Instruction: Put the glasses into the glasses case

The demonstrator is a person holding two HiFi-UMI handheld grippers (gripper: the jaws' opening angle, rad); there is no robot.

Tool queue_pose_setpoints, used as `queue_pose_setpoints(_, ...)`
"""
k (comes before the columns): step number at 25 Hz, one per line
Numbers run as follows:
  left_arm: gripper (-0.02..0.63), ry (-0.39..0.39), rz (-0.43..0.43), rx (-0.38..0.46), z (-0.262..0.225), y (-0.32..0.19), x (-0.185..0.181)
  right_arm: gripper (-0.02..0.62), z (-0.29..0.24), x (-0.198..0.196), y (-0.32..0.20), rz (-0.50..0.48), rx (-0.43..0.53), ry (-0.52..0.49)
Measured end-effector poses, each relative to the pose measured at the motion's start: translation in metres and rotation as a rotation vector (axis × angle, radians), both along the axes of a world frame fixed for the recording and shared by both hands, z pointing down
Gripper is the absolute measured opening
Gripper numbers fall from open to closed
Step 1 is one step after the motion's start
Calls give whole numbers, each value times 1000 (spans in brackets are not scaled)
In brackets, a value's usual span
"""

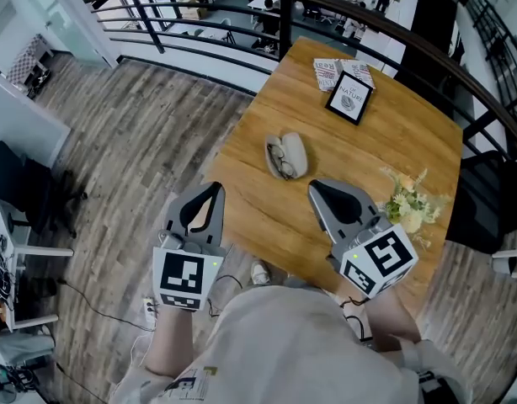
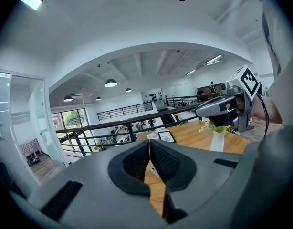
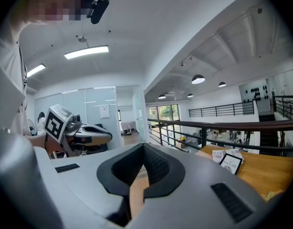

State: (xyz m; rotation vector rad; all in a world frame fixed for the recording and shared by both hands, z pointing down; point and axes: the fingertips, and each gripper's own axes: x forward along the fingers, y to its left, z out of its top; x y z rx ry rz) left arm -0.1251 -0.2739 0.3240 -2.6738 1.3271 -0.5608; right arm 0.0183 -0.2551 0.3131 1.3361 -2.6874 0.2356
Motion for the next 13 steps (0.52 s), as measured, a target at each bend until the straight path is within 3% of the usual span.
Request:
queue_pose_setpoints(6,18,-1,6,-36,7,6,0,26,10,4,5,7,-35,4)
queue_pose_setpoints(13,18,6,18,-9,2,13,8,26,12,12,11,21,-25,0)
